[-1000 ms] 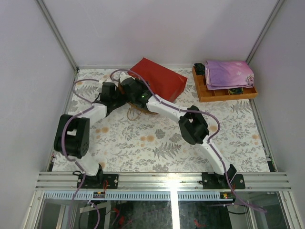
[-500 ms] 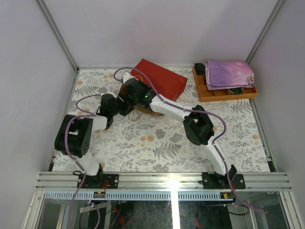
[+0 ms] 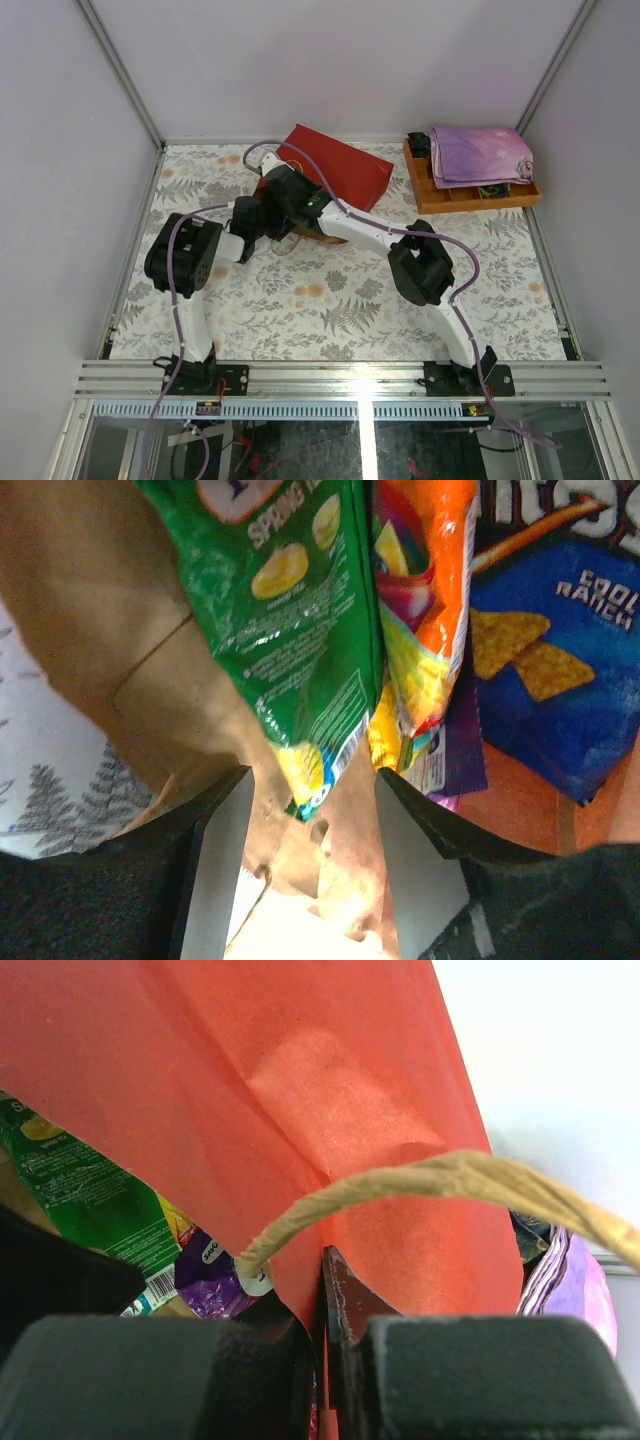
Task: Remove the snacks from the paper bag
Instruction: Take out the snack from the paper bag.
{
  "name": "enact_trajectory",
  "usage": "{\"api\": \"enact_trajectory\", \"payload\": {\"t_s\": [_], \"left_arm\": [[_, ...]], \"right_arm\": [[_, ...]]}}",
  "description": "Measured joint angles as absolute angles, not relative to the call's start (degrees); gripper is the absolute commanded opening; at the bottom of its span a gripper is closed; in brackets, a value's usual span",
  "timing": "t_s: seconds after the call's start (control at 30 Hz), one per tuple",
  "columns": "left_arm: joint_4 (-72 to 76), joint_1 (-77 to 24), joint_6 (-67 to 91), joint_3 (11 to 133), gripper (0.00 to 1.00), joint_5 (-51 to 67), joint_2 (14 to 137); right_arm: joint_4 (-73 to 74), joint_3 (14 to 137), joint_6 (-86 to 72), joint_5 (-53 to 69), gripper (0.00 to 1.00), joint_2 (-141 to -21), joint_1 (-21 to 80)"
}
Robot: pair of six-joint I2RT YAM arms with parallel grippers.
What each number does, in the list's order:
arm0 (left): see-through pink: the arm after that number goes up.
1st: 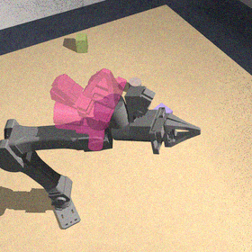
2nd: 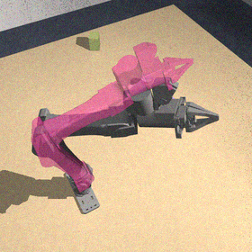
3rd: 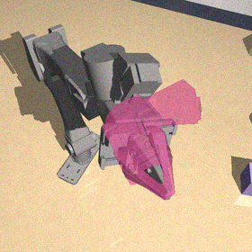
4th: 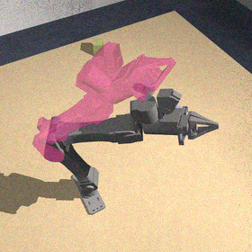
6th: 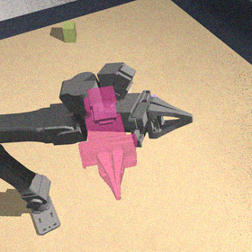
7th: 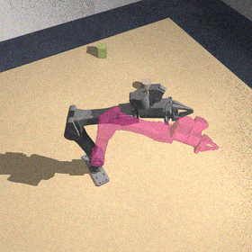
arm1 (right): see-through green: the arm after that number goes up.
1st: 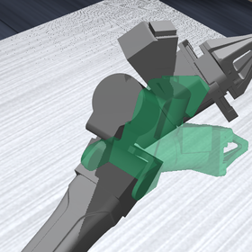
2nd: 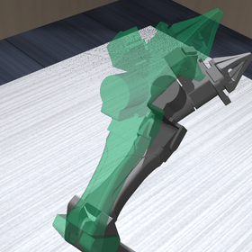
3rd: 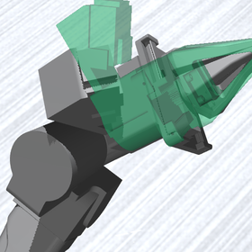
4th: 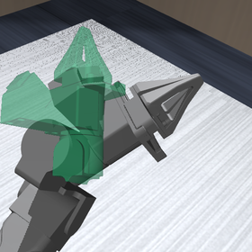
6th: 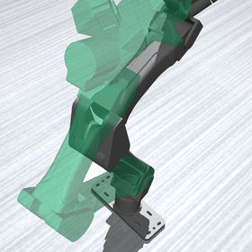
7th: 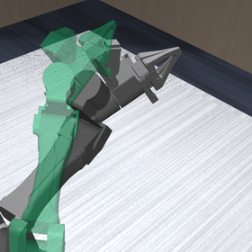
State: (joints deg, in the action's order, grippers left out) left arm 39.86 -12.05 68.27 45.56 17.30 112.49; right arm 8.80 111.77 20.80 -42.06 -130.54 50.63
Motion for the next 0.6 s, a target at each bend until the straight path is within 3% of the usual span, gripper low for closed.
{"api": "enact_trajectory", "payload": {"t_s": [0.1,0.13,0.27,0.3,0.6], "left_arm": [[39.9,-12.7,69.6,47.3,0.5,14.4,113.7],[39.9,-12.8,70.1,47.8,0.45,13.5,114.3],[40.8,-13.1,72.4,50.1,0.06,11.5,117.1],[40.7,-13.1,72.6,50.4,0.01,11.3,117.7],[39.6,-13.3,68.7,45.0,0.0,9.2,109.2]], "right_arm": [[8.5,111.5,20.5,-41.9,0.09,-130.5,50.6],[8.5,111.5,20.4,-41.8,0.08,-130.5,50.6],[8.3,111.5,20.0,-41.8,0.08,-130.5,50.5],[8.3,111.5,19.9,-41.8,0.07,-130.5,50.5],[8.3,111.4,18.9,-40.9,0.06,-130.2,50.0]]}}
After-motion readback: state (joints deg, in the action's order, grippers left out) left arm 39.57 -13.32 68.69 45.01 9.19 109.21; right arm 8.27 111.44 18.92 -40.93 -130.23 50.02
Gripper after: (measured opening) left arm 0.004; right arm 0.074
